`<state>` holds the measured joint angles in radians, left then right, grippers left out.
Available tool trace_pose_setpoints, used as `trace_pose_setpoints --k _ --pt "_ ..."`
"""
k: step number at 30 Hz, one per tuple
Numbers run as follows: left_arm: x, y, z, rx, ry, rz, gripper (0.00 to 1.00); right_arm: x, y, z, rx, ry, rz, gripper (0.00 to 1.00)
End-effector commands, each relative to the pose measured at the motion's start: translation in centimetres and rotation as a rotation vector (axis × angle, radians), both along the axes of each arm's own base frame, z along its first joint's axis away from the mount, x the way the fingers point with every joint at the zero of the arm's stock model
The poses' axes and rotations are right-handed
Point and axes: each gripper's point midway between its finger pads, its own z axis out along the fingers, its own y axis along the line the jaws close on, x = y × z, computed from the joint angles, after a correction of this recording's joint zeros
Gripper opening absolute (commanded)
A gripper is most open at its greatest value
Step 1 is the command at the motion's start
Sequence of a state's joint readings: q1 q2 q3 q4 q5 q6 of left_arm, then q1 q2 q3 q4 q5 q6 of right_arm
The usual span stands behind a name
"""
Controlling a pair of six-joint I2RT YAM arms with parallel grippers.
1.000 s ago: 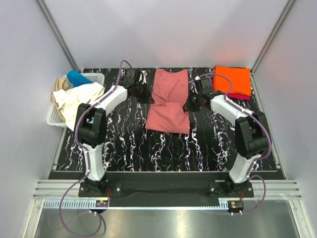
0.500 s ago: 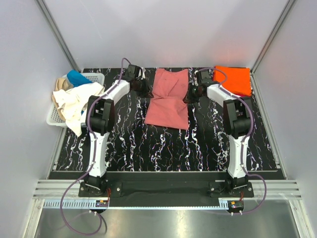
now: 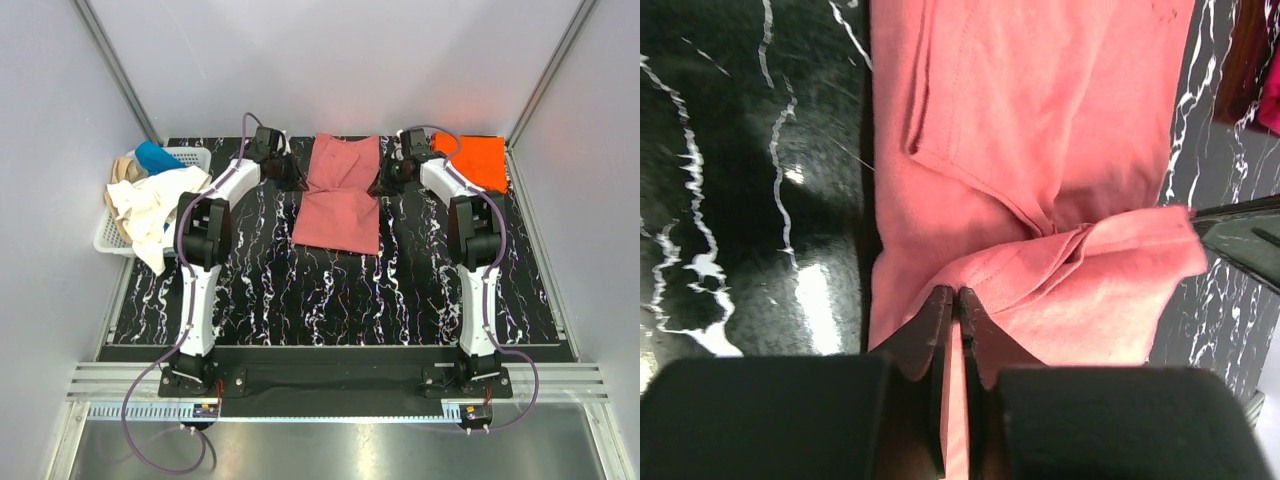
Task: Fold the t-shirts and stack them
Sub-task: Fold the tshirt
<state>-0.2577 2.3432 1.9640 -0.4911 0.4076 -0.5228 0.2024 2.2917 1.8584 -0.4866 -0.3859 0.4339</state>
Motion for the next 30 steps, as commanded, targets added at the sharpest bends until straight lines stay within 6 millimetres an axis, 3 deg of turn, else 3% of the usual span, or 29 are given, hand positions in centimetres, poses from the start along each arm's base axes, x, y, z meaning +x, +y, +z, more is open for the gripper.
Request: trace_pose_setpoints --k 1,3,5,7,10,11,12,15,19,21,26,30 --pt "3.0 1.3 3.4 -0.006 -0.121 0.057 0.09 1.5 -0.7 2.1 0.003 -0.041 -0.004 0.39" --pt "3.3 2.4 4.5 0.024 -0.148 0.109 0.15 1.8 -1.6 3.9 -0.016 -0.077 -0.024 0.48" --pt "3.5 3.1 6.2 0.038 -0.203 0.144 0.29 1.2 -1.8 5.2 -0.029 -0.087 -0.028 0.50" --pt "3.4 3.3 7.1 0.037 -0.226 0.148 0.37 0.0 -1.7 4.9 -0.018 -0.064 -0.014 0.49" --pt "2.5 3.2 8.8 0.038 -0.255 0.134 0.39 -1.5 -1.5 4.5 -0.001 -0.042 0.007 0.41" --pt "2.2 2.9 8.6 0.036 -0.252 0.121 0.39 -1.8 -1.2 4.4 0.006 -0.038 0.018 0.38" --pt "1.9 2.5 8.7 0.027 -0.257 0.101 0.37 -2.1 -1.2 4.0 0.012 -0.027 0.021 0.29" --pt "0.7 0.4 7.9 -0.025 -0.233 0.026 0.28 -2.2 -0.4 3.8 0.060 -0.021 0.039 0.26" --pt "-0.8 -1.8 6.5 -0.064 -0.217 -0.047 0.28 -1.8 0.3 3.1 0.093 -0.009 0.052 0.27" --pt "-1.0 -2.8 5.9 -0.069 -0.215 -0.076 0.29 -1.4 0.2 1.8 0.082 0.010 0.045 0.29" --pt "1.0 -3.2 3.1 -0.042 -0.200 -0.070 0.29 -0.7 -0.3 -1.6 0.036 0.047 0.024 0.30" --pt "3.0 -1.7 0.4 0.030 -0.203 -0.030 0.29 -0.8 -1.0 -2.8 -0.009 0.050 0.017 0.36"
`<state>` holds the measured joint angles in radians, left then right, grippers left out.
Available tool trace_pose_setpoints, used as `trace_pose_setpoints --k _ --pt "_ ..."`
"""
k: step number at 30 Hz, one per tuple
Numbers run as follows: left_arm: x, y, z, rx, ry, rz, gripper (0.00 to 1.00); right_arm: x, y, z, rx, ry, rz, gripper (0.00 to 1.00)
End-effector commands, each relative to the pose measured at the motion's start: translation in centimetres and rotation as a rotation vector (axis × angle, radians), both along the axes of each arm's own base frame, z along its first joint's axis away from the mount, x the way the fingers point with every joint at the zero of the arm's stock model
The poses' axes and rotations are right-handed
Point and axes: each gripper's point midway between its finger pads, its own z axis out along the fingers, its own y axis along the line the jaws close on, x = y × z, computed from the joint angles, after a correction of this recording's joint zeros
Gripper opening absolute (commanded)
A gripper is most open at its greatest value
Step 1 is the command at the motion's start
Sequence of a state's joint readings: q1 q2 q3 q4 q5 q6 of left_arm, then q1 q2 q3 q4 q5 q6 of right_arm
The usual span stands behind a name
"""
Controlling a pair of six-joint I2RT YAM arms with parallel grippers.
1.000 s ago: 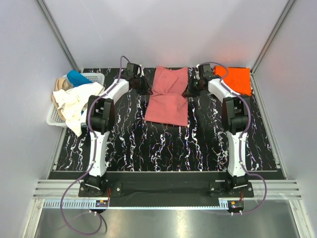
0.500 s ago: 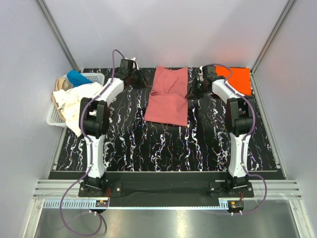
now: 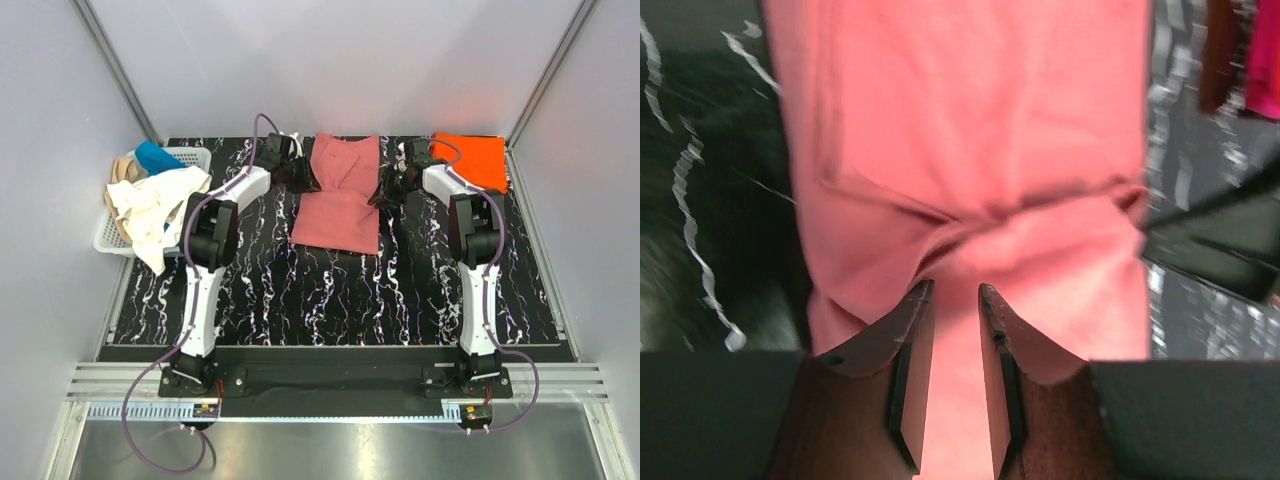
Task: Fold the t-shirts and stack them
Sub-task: Fold the tshirt
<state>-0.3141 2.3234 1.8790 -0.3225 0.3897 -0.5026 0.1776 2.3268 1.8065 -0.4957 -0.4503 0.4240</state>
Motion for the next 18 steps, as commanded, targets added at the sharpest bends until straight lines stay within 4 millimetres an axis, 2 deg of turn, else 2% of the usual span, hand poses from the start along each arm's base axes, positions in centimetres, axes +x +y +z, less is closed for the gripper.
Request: trace_pose_setpoints --k 1,6,8,11,12,15,18 --pt "3.5 1.4 0.7 0.031 -0.099 0.034 0.29 1.2 -0.7 0.7 -0.055 -0.061 -0.010 0.40" --pt "5.3 2.7 -0.3 0.017 -0.085 0.070 0.30 1.9 -0.8 4.0 -0.060 -0.133 -0.005 0.48" --pt "5.5 2.7 0.2 0.010 -0.093 0.073 0.32 2.5 -0.9 5.3 -0.068 -0.168 -0.007 0.48" --pt "5.1 2.2 2.3 -0.023 -0.115 0.047 0.35 3.1 -0.9 5.2 -0.075 -0.183 0.020 0.45" --pt "4.8 2.0 3.6 -0.038 -0.126 0.033 0.37 3.1 -1.0 5.0 -0.084 -0.182 0.032 0.41" --pt "3.8 2.4 6.3 -0.034 -0.151 0.035 0.40 3.6 -1.1 4.4 -0.097 -0.190 0.050 0.36" --pt "2.5 2.6 7.9 -0.031 -0.168 0.026 0.41 4.0 -0.8 4.1 -0.092 -0.212 0.094 0.36"
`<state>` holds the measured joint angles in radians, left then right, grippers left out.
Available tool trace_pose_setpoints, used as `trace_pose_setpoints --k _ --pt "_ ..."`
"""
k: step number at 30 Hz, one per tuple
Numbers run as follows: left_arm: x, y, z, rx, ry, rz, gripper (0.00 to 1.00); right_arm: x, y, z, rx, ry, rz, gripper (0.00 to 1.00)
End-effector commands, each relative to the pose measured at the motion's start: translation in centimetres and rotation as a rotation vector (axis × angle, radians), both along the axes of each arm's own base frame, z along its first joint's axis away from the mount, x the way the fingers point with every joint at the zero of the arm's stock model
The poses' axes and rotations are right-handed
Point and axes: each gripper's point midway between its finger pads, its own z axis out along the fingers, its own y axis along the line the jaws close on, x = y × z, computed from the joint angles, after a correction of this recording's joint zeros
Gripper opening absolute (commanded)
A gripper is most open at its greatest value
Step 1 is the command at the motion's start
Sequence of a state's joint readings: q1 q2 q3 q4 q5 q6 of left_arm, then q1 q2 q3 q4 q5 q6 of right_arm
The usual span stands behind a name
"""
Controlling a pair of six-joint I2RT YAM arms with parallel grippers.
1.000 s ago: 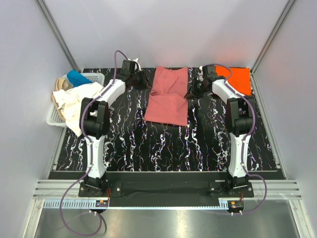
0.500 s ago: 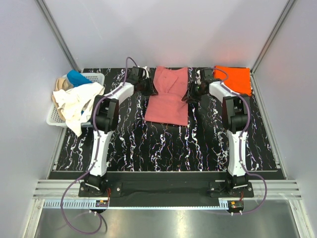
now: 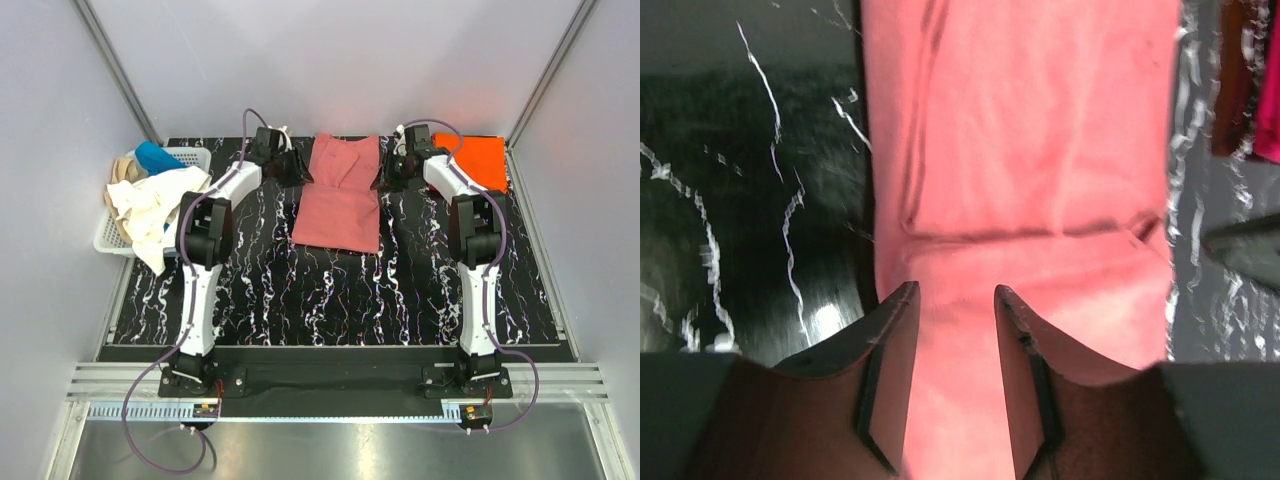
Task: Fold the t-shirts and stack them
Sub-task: Fold the tshirt
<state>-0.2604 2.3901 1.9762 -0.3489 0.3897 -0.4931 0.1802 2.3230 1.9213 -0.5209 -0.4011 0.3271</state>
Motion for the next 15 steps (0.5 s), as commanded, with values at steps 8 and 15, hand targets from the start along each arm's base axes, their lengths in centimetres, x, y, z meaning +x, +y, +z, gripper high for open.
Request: trace_pose_setpoints --k 8,15 --pt "-0.9 -1.3 6.7 -0.062 -0.125 -0.092 0.42 2.1 0.0 0.0 -0.044 -0.081 0.126 0.40" --pt "0.3 -1.7 2.8 -0.051 -0.083 -0.099 0.42 1.8 0.4 -1.6 -0.034 -0.038 0.173 0.40"
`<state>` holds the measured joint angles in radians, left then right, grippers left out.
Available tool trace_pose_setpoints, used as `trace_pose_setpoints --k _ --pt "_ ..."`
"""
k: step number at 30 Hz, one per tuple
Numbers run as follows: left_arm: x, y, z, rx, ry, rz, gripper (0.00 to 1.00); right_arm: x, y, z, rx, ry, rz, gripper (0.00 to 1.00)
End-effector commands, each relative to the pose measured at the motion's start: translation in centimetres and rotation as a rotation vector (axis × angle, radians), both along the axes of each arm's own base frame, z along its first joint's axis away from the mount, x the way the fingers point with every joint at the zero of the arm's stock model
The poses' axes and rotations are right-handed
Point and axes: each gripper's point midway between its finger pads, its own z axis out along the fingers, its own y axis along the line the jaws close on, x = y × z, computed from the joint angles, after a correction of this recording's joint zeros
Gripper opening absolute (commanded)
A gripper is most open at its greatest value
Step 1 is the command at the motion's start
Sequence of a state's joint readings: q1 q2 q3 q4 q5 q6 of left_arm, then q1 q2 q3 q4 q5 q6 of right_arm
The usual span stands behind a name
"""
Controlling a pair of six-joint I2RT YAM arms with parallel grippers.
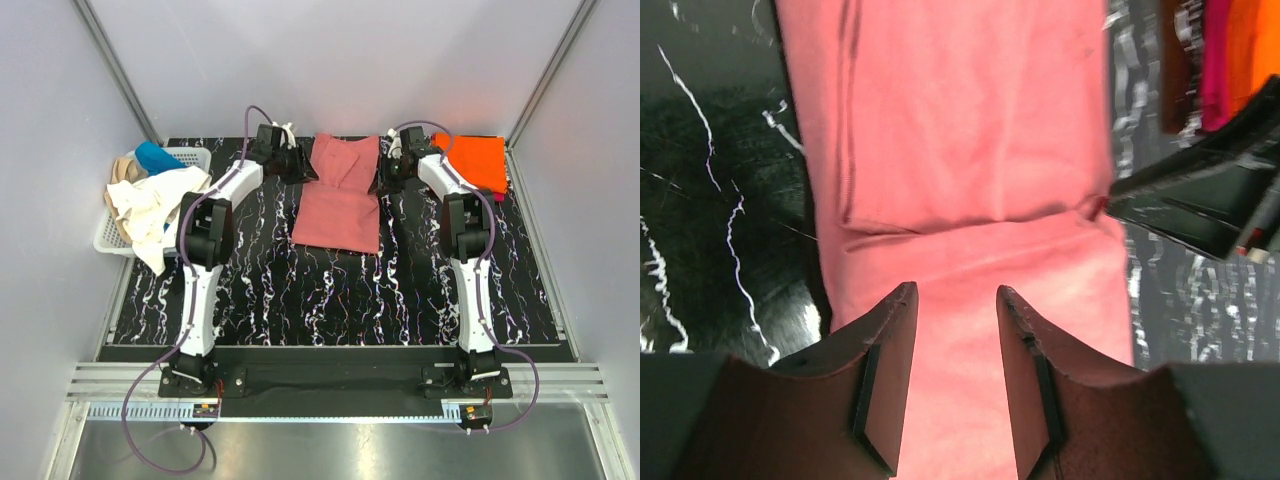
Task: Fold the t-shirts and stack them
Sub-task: Fold the tshirt
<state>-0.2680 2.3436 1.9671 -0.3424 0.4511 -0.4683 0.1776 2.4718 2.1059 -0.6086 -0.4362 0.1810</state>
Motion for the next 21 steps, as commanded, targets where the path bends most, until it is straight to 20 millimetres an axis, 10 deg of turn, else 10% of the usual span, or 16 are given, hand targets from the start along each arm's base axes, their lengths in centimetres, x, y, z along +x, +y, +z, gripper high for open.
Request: trace_pose_setpoints --k 1,5,13,21 --pt "1.2 -0.4 -0.3 -0.008 -0.034 -0.024 0.42 0.3 0.2 0.9 0.012 -0.021 0.048 0.39" --pt "2.1 0.3 -2.8 0.029 -0.010 0.013 0.42 1.0 -0.5 0.2 -0.020 -0.019 0.004 0.00" --pt "2.6 3.2 -7.7 0.169 0.042 0.112 0.38 3.3 -2.5 0.4 -0.069 -0.064 -0.156 0.00" --pt "3.0 2.1 -6.8 0.117 0.026 0.082 0.41 3.9 -2.6 -0.5 -0.035 -0.062 -0.225 0.13"
